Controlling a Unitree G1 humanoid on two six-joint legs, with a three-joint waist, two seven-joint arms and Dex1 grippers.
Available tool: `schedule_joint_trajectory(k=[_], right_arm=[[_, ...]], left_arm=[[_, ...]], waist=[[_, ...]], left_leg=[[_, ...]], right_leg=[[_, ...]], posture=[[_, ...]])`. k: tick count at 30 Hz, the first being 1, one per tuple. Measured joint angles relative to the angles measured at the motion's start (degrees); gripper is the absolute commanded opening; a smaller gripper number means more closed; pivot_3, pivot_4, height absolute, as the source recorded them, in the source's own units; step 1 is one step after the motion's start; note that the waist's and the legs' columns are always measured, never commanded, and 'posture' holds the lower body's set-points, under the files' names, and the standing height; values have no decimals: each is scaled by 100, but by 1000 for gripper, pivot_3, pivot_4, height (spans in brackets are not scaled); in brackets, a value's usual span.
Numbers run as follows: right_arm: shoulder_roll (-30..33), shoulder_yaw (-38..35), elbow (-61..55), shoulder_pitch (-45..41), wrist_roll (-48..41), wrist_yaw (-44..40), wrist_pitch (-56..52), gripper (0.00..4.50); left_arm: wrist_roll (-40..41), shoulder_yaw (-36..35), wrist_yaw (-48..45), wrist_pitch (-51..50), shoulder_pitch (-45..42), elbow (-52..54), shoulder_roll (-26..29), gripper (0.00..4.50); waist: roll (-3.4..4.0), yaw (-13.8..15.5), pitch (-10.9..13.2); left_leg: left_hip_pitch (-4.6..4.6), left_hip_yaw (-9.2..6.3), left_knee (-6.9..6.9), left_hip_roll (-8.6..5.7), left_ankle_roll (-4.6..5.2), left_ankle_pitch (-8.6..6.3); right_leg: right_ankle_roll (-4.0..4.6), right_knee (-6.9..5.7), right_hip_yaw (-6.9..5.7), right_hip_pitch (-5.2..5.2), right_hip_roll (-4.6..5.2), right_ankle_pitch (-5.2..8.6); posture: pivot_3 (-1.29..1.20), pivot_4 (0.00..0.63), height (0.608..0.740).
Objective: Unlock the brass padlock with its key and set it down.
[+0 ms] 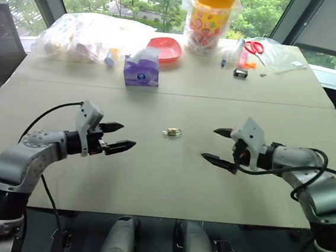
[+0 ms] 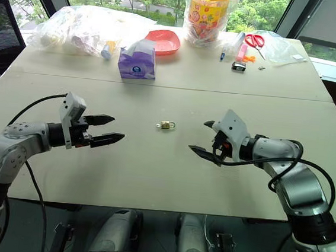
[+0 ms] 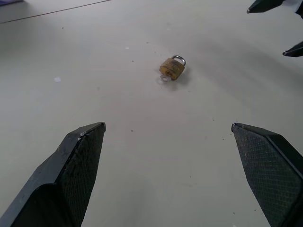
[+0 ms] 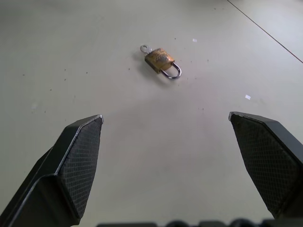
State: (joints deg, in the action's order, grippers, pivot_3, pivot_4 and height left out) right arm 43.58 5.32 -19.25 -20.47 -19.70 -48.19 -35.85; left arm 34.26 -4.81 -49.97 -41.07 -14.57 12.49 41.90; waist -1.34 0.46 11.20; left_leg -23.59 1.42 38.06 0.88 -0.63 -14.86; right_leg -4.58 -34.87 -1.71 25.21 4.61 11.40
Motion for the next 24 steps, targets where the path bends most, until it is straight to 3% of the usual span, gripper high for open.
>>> schedule_joint_trajectory(k=[9, 14, 21, 24], right_arm=[[-1545, 1537, 3007, -2342, 1114, -314, 703, 4453], [-1964, 1950, 4746, -2943, 1514, -1044, 1540, 4453], [-2221, 1998, 6129, -3579, 1912, -1699, 2444, 4453], [-2366, 1973, 6538, -3733, 2037, -1813, 2730, 3615]], left_arm=[[14, 102, -774, -163, -501, -245, 800, 4500], [104, -126, -573, -260, -507, -82, 690, 4500], [205, -254, -151, -358, 103, 484, 325, 4500], [225, -273, -38, -358, 134, 596, 281, 4500]], waist=[[1, -134, 1], [1, -108, 1], [1, -148, 1], [1, -154, 1]], left_leg=[[0, 9, -1, -3, 1, 1], [-4, 4, -1, -8, 2, 1], [14, 7, -1, -5, 1, 1], [29, 4, -1, -1, -1, 3]], right_leg=[[1, -12, 1, 2, -4, -2], [-3, -12, 1, -1, 5, -3], [-9, -32, 5, -4, -5, -7], [-2, -33, 4, -18, -11, -4]], posture=[[0, 150, 740], [0, 150, 740], [0, 150, 740], [0, 150, 740]])
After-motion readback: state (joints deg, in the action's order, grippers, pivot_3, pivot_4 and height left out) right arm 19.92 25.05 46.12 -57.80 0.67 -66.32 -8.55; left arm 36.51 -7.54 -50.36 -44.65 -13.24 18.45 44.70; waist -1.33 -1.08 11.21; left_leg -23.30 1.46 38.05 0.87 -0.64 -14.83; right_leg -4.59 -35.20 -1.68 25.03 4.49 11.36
